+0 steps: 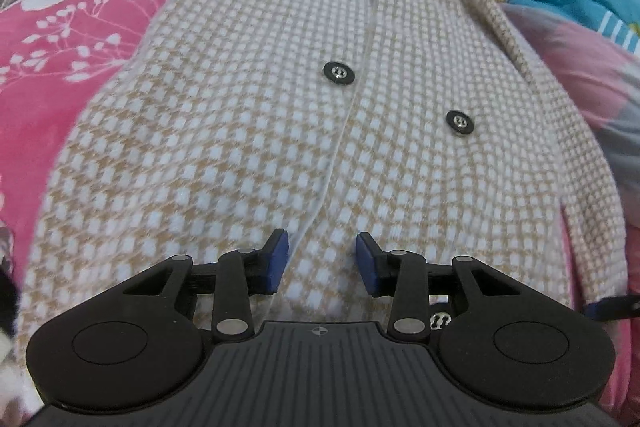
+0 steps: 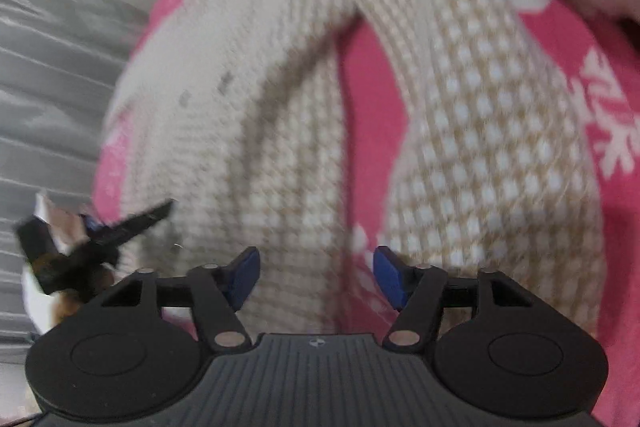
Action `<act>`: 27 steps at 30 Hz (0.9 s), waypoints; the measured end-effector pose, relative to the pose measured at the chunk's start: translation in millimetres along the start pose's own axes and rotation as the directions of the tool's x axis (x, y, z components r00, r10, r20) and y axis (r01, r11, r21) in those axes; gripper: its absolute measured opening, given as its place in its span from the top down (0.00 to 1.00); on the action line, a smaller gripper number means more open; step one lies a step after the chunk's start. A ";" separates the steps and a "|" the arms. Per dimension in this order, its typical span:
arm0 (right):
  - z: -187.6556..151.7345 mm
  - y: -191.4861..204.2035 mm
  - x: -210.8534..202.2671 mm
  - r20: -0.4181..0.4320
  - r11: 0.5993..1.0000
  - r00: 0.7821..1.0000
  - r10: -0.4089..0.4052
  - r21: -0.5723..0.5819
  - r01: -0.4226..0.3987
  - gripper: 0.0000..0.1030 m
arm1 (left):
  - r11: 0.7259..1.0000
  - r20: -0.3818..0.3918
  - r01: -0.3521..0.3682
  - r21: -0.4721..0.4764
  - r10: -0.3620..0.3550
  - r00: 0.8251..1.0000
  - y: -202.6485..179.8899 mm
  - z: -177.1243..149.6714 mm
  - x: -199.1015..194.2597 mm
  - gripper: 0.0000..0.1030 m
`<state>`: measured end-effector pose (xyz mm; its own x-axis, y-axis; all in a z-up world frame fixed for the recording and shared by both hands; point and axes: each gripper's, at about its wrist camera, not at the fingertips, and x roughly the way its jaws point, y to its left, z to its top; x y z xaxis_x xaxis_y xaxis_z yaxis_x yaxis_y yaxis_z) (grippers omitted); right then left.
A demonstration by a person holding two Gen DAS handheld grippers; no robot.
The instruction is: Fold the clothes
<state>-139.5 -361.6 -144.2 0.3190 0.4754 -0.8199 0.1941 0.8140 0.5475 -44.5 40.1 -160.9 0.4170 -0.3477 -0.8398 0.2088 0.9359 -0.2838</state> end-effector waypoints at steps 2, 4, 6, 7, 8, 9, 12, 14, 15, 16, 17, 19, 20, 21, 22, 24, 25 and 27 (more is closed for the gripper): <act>0.1 7.7 11.3 0.013 0.999 1.000 -0.027 -0.030 0.027 0.40 | 1.000 0.005 -0.025 0.014 0.025 1.000 -3.8 -1.9 1.5 0.69; 1.4 19.1 23.0 0.032 0.991 0.996 -0.087 -0.099 0.090 0.45 | 0.998 0.020 -0.057 0.032 0.056 0.998 -9.8 -4.4 2.5 0.76; 1.9 30.6 35.4 0.052 0.973 0.988 -0.148 -0.173 0.155 0.79 | 0.996 0.037 -0.078 0.046 0.076 0.996 -15.6 -8.1 0.8 0.89; 1.1 35.0 33.8 0.056 0.968 0.986 -0.155 -0.190 0.163 0.93 | 0.995 0.043 -0.085 0.053 0.083 0.996 -18.3 -9.8 -0.3 0.93; -0.7 35.8 22.5 0.065 0.974 0.988 -0.143 -0.169 0.152 0.93 | 0.995 0.046 -0.086 0.054 0.084 0.995 -19.3 -10.4 -2.8 0.98; -2.9 34.9 8.3 0.078 0.981 0.988 -0.130 -0.132 0.140 0.93 | 0.995 0.045 -0.080 0.051 0.078 0.996 -18.7 -9.9 -6.7 0.98; -16.4 25.2 -17.5 0.118 0.981 0.978 -0.173 -0.074 0.182 0.93 | 0.999 0.038 -0.032 0.019 0.031 0.999 -10.9 -11.8 -19.9 0.98; -26.2 6.7 -14.4 0.095 0.981 0.977 -0.193 -0.013 0.195 0.94 | 0.999 0.017 -0.027 0.030 0.026 1.000 -13.4 -16.2 -16.4 0.98; -30.4 -1.4 -9.7 0.077 0.982 0.979 -0.186 0.023 0.185 0.94 | 0.999 0.013 -0.033 0.042 0.032 0.999 -14.9 -18.4 -14.1 0.98; -34.0 -8.9 -3.1 0.055 0.984 0.984 -0.168 0.063 0.165 0.93 | 0.997 0.016 -0.047 0.062 0.046 0.999 -16.8 -20.5 -11.4 0.98; -33.7 -12.3 -0.9 0.049 0.984 0.986 -0.162 0.085 0.158 0.93 | 0.995 0.020 -0.058 0.082 0.056 0.998 -18.8 -21.1 -10.0 0.97; -32.6 -9.6 -3.9 0.051 0.985 0.986 -0.161 0.079 0.156 0.89 | 0.988 0.038 -0.086 0.129 0.082 0.996 -23.2 -20.4 -10.5 0.96; -34.1 -10.6 -4.0 0.041 0.986 0.988 -0.150 0.084 0.147 0.86 | 0.983 0.050 -0.102 0.153 0.095 0.994 -24.8 -22.5 -11.0 0.95; -35.6 -11.6 -4.0 0.030 0.987 0.990 -0.140 0.089 0.137 0.80 | 0.979 0.056 -0.111 0.168 0.103 0.993 -26.2 -24.6 -11.4 0.95; -37.1 -12.7 -4.0 0.020 0.987 0.991 -0.130 0.094 0.127 0.79 | 0.977 0.061 -0.117 0.177 0.108 0.992 -27.6 -26.2 -11.8 0.95; -45.2 -12.2 -5.5 0.019 0.986 0.987 -0.161 0.047 0.160 0.85 | 0.973 0.066 -0.131 0.189 0.121 0.990 -31.9 -28.6 -13.0 0.95; -49.9 -11.7 -6.5 0.022 0.983 0.983 -0.183 0.016 0.182 0.94 | 0.971 0.067 -0.137 0.196 0.126 0.990 -32.9 -29.2 -13.0 0.95; -53.6 -7.9 -2.9 0.027 0.974 0.975 -0.221 -0.042 0.222 0.97 | 0.966 0.066 -0.145 0.213 0.134 0.989 -34.4 -31.3 -13.4 0.95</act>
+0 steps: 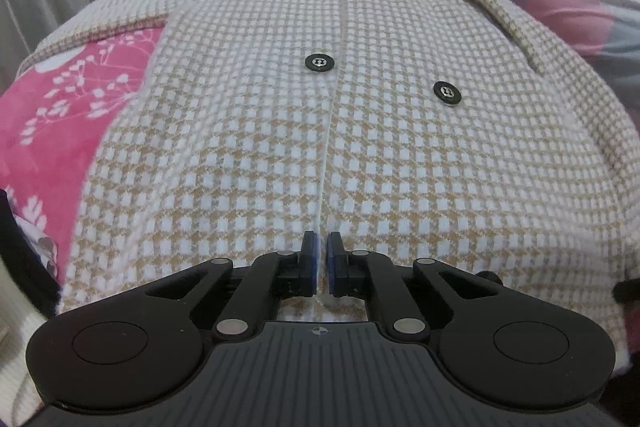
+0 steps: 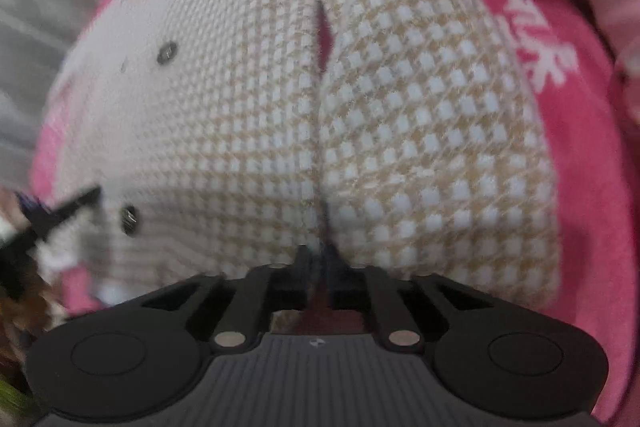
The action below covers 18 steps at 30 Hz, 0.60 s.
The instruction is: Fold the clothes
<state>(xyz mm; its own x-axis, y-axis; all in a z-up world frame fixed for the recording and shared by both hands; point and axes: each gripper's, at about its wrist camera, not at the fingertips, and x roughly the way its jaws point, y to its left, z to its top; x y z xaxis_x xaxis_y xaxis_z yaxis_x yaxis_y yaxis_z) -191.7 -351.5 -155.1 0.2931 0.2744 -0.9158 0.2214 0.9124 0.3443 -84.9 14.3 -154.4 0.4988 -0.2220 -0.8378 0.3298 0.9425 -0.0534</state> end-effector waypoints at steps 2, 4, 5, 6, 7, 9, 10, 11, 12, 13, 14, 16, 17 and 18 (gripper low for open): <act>-1.4 3.2 -0.5 -0.005 0.999 1.000 -0.021 -0.027 0.021 0.98 | 1.000 -0.006 -0.021 0.021 0.022 1.000 0.9 -0.6 -6.8 0.87; -3.5 12.1 -15.8 0.037 0.994 0.997 -0.064 -0.083 0.067 0.95 | 0.998 -0.007 -0.050 0.034 0.050 0.999 4.8 -0.6 -17.1 0.85; -4.7 17.3 -25.1 0.064 0.989 0.994 -0.087 -0.115 0.094 0.95 | 0.998 0.003 -0.062 0.024 0.062 0.998 10.2 -0.8 -25.1 0.84; -5.8 22.5 -34.3 0.093 0.982 0.990 -0.110 -0.145 0.122 0.93 | 0.998 0.014 -0.067 0.011 0.067 0.998 16.2 -1.3 -33.8 0.84; -6.3 28.2 -44.1 0.130 0.976 0.985 -0.112 -0.175 0.134 0.88 | 0.998 0.026 -0.065 -0.005 0.065 0.998 22.1 -1.6 -42.6 0.84; -3.0 43.6 -57.2 0.202 0.965 0.978 -0.058 -0.240 0.107 0.88 | 0.999 0.030 -0.017 -0.035 0.018 0.999 26.4 -1.2 -52.9 0.82; -1.8 50.5 -59.6 0.224 0.956 0.974 -0.020 -0.280 0.084 0.88 | 0.999 0.029 0.011 -0.050 -0.010 1.000 27.3 -1.0 -56.9 0.80; 0.1 56.2 -59.3 0.239 0.946 0.971 0.014 -0.318 0.065 0.88 | 0.998 0.027 0.039 -0.058 -0.038 0.999 25.4 -0.7 -57.7 0.80; 1.6 62.1 -51.0 0.239 0.936 0.970 0.036 -0.349 0.052 0.88 | 0.997 0.016 0.054 -0.048 -0.053 0.998 19.4 -0.5 -52.7 0.79; 2.8 68.3 -37.7 0.231 0.926 0.972 0.050 -0.375 0.042 0.88 | 0.998 -0.002 0.057 -0.028 -0.057 0.998 11.9 -0.3 -44.9 0.77; 4.1 74.4 -24.4 0.223 0.916 0.973 0.063 -0.401 0.032 0.88 | 0.999 -0.029 0.044 -0.013 -0.044 0.999 5.5 -0.2 -34.7 0.77; 10.1 72.9 14.4 0.124 0.902 0.992 -0.026 -0.425 0.077 0.81 | 1.000 -0.085 -0.001 -0.011 0.000 0.996 -2.0 1.6 -14.7 0.77; 13.9 74.0 22.2 0.096 0.899 0.994 -0.049 -0.429 0.086 0.83 | 0.999 -0.090 -0.002 -0.040 -0.002 0.996 -0.6 5.2 -11.9 0.77; 17.9 77.4 21.7 0.088 0.900 0.995 -0.048 -0.429 0.081 0.83 | 0.997 -0.069 0.008 -0.073 -0.013 0.998 1.5 10.3 -13.9 0.77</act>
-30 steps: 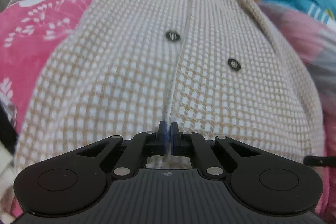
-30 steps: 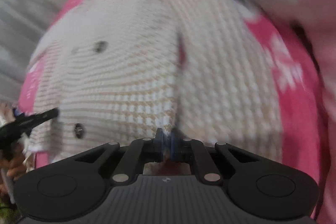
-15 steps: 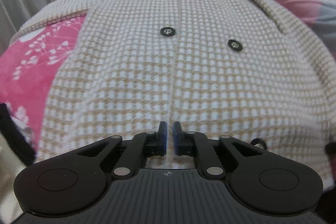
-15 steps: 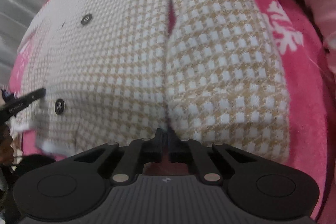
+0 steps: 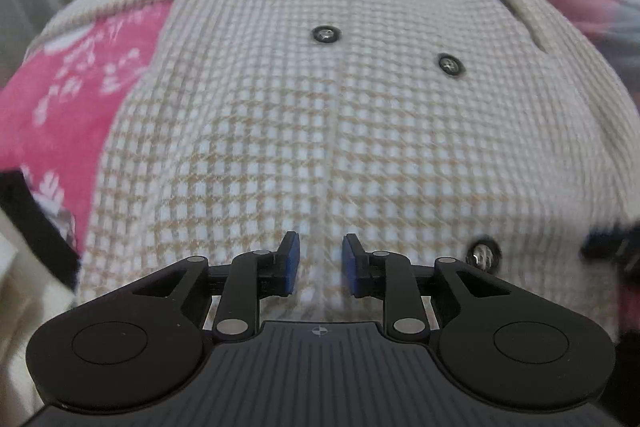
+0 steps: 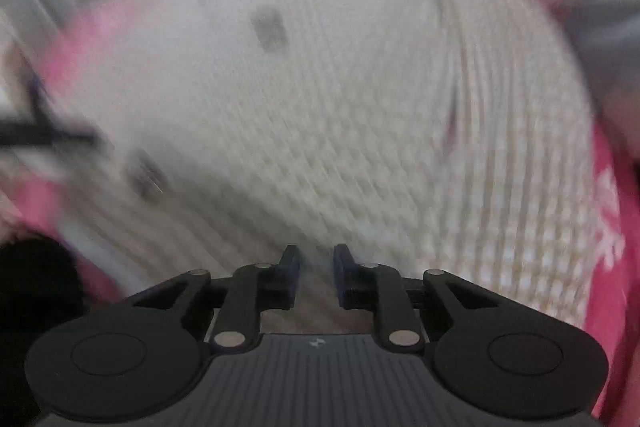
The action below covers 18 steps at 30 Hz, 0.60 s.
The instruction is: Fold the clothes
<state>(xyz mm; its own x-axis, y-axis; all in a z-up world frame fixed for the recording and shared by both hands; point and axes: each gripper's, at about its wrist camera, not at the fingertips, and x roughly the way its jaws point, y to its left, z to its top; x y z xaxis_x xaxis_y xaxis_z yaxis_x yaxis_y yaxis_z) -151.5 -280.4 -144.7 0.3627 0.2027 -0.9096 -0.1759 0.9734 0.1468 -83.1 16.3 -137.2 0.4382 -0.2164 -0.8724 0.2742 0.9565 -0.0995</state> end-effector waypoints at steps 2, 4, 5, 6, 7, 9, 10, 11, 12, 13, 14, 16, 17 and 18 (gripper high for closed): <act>15.6 0.2 -19.2 0.056 0.999 0.998 0.025 0.021 -0.027 0.83 | 0.999 0.089 0.017 -0.031 -0.015 0.996 -0.3 11.8 -12.1 0.76; 36.1 -3.9 -40.5 0.164 0.998 0.986 0.032 0.040 -0.038 0.83 | 0.998 0.155 0.042 -0.049 -0.034 0.987 -8.5 23.3 -13.4 0.73; 49.4 -6.4 -45.9 0.210 0.999 0.977 0.015 0.043 -0.025 0.83 | 0.997 0.168 0.057 -0.060 -0.046 0.985 -14.8 28.9 -8.6 0.73; 61.5 -9.8 -46.7 0.247 0.999 0.969 -0.006 0.044 -0.005 0.83 | 0.995 0.163 0.075 -0.073 -0.062 0.985 -23.1 35.1 1.9 0.73; 75.8 -14.7 -41.6 0.274 0.999 0.961 -0.041 0.046 0.029 0.82 | 0.993 0.161 0.088 -0.079 -0.074 0.984 -32.0 40.5 14.0 0.73; 101.6 -24.5 -25.8 0.314 0.997 0.947 -0.065 0.060 0.048 0.80 | 0.993 0.166 0.085 -0.080 -0.071 0.984 -48.6 47.8 36.5 0.73; 113.7 -29.2 -17.8 0.334 0.996 0.940 -0.070 0.067 0.050 0.80 | 0.995 0.166 0.062 -0.077 -0.048 0.985 -55.5 50.2 45.9 0.73; 122.8 -37.2 -5.3 0.331 0.995 0.941 -0.076 0.081 0.052 0.80 | 0.995 0.171 0.045 -0.085 -0.030 0.985 -59.0 50.2 52.9 0.73; 130.1 -47.3 10.0 0.313 0.994 0.946 -0.082 0.098 0.054 0.80 | 0.994 0.182 0.037 -0.103 -0.017 0.983 -59.3 47.9 57.7 0.73; 137.3 -57.3 25.3 0.296 0.992 0.951 -0.088 0.116 0.056 0.81 | 0.992 0.193 0.028 -0.122 -0.004 0.981 -59.5 45.7 62.4 0.72; 144.5 -67.4 40.6 0.278 0.989 0.956 -0.094 0.133 0.059 0.82 | 0.991 0.209 0.024 -0.129 0.004 0.978 -59.9 42.8 64.6 0.72; 150.2 -87.9 59.1 0.257 0.984 0.965 -0.055 0.180 0.008 0.82 | 0.995 0.241 0.013 -0.099 0.012 0.970 -63.2 36.4 64.5 0.72; 152.0 -98.2 66.9 0.248 0.978 0.968 -0.028 0.205 -0.024 0.82 | 0.997 0.251 0.001 -0.077 0.019 0.968 -65.7 34.8 64.0 0.71; 153.8 -108.5 74.7 0.241 0.972 0.971 -0.002 0.230 -0.055 0.82 | 0.998 0.260 -0.006 -0.065 0.023 0.965 -66.9 33.0 63.8 0.71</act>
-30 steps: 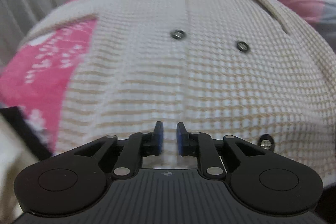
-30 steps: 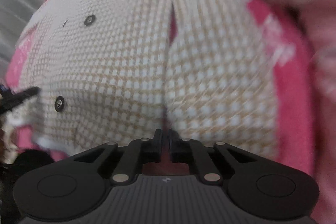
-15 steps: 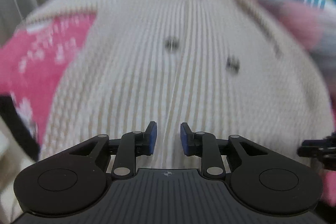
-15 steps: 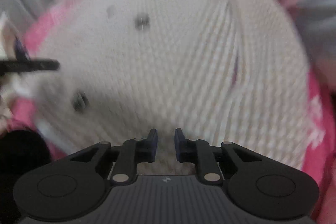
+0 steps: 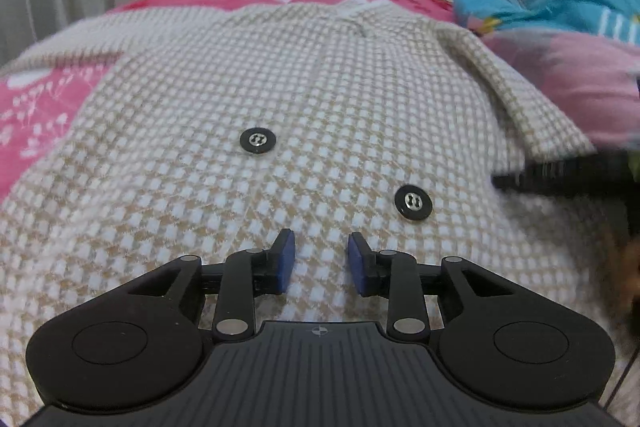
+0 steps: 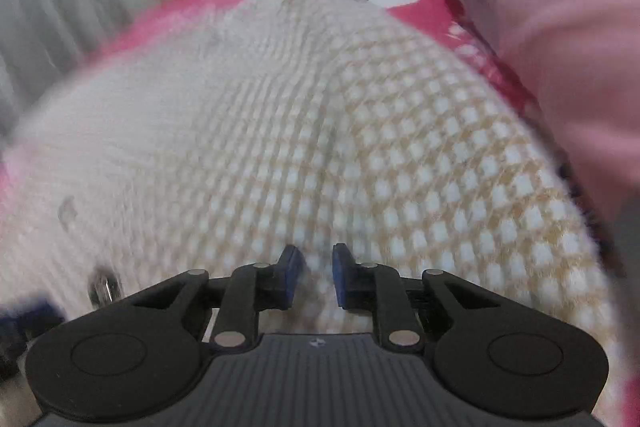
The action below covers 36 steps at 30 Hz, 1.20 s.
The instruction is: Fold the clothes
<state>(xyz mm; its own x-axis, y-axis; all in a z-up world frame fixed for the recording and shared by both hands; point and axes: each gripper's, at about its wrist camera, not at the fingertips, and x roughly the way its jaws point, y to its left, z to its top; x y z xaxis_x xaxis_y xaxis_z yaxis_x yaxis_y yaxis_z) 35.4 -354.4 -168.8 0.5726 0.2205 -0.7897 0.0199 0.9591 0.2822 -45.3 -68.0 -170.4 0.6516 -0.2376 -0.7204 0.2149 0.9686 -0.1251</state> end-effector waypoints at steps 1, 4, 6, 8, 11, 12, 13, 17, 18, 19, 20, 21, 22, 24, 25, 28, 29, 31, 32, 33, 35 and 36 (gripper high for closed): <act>3.2 -3.7 -4.8 -0.001 1.000 1.000 -0.001 0.012 0.001 0.82 | 1.000 0.007 -0.001 0.003 0.001 1.000 0.2 -1.9 -0.5 0.70; 5.7 -2.6 -59.0 0.063 0.999 0.997 -0.044 -0.025 0.046 0.72 | 1.000 0.022 -0.004 0.003 0.004 1.000 0.3 -4.9 -1.2 0.69; -9.0 -0.2 -101.4 0.097 0.992 0.993 -0.069 -0.097 0.078 0.64 | 1.000 0.026 -0.008 0.003 0.008 1.000 -0.6 -4.0 -2.4 0.68; -34.0 6.7 -138.8 0.091 0.971 0.991 -0.094 -0.213 0.112 0.59 | 1.000 0.029 -0.009 0.006 0.009 1.000 -0.3 -3.7 -2.0 0.67; -86.3 23.4 -175.0 0.024 0.899 0.993 -0.112 -0.423 0.112 0.48 | 1.000 0.031 -0.008 0.007 0.008 0.999 1.5 -3.4 -1.1 0.67; -103.4 29.0 -179.2 -0.005 0.869 0.993 -0.118 -0.485 0.101 0.43 | 1.000 0.029 -0.004 -0.001 0.004 1.000 3.2 -2.3 -0.7 0.67; -120.6 34.7 -183.4 -0.034 0.834 0.991 -0.126 -0.545 0.087 0.39 | 1.000 0.024 0.001 -0.012 -0.001 1.000 5.3 -0.8 -2.2 0.67; -173.1 51.9 -181.4 -0.087 0.705 0.981 -0.175 -0.707 0.063 0.34 | 0.995 0.008 0.020 -0.095 -0.019 1.000 28.4 14.6 -19.3 0.66; -184.4 55.1 -178.8 -0.087 0.664 0.978 -0.192 -0.745 0.064 0.33 | 0.988 0.014 0.032 -0.151 -0.031 0.999 42.8 22.0 -27.2 0.66; -193.4 57.0 -174.2 -0.082 0.627 0.975 -0.208 -0.776 0.069 0.30 | 0.972 0.022 0.052 -0.229 -0.048 0.999 62.1 30.2 -35.8 0.66; -198.3 56.7 -168.7 -0.078 0.607 0.972 -0.221 -0.792 0.074 0.28 | 0.949 0.028 0.069 -0.308 -0.064 0.998 82.6 36.7 -44.4 0.66; -201.5 55.4 -163.4 -0.076 0.596 0.970 -0.232 -0.799 0.080 0.28 | 0.924 0.034 0.078 -0.374 -0.070 0.997 102.9 41.3 -54.3 0.66; -204.7 54.2 -158.0 -0.074 0.585 0.967 -0.244 -0.807 0.085 0.28 | 0.902 0.039 0.079 -0.425 -0.069 0.997 122.3 44.4 -64.9 0.66; -201.7 49.3 -151.4 -0.075 0.606 0.966 -0.249 -0.790 0.095 0.28 | 0.881 0.049 0.057 -0.469 -0.038 0.998 152.8 47.8 -88.5 0.65; -198.0 48.3 -152.0 -0.075 0.628 0.966 -0.246 -0.772 0.100 0.30 | 0.883 0.052 0.041 -0.468 -0.019 0.998 163.5 47.3 -101.1 0.65; -186.8 44.2 -156.5 -0.065 0.702 0.967 -0.247 -0.699 0.133 0.54 | 0.896 0.023 0.012 -0.445 -0.002 1.000 181.0 37.7 -127.1 0.64; -183.9 41.9 -159.5 -0.058 0.729 0.966 -0.253 -0.668 0.151 0.65 | 0.899 0.006 0.007 -0.437 -0.005 1.000 182.9 32.6 -131.8 0.64; -177.4 37.4 -167.4 -0.039 0.781 0.963 -0.267 -0.595 0.192 0.86 | 0.910 -0.031 0.002 -0.416 -0.016 0.999 180.9 22.4 -134.7 0.64; -172.4 34.2 -172.3 -0.027 0.809 0.964 -0.266 -0.549 0.208 0.87 | 0.915 -0.050 0.000 -0.404 -0.022 0.999 178.9 17.4 -135.1 0.64; -166.9 30.4 -177.2 -0.015 0.837 0.965 -0.263 -0.501 0.220 0.88 | 0.921 -0.068 0.001 -0.390 -0.029 0.997 176.1 12.1 -134.3 0.64; -158.1 21.9 -182.9 -0.009 0.884 0.966 -0.258 -0.407 0.232 0.88 | 0.930 -0.107 0.006 -0.367 -0.049 0.993 169.7 2.2 -128.9 0.64; -154.0 17.5 -185.3 -0.007 0.904 0.967 -0.255 -0.358 0.236 0.89 | 0.934 -0.128 0.010 -0.358 -0.060 0.990 167.3 -2.0 -125.5 0.64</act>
<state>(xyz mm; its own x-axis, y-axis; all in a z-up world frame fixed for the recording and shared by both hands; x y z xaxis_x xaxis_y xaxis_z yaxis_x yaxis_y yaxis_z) -196.6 -351.2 -101.4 0.5427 -0.0300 -0.8394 -0.1406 0.9820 -0.1260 -92.5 124.1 -102.3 0.5388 -0.2840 -0.7932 -0.0532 0.9281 -0.3684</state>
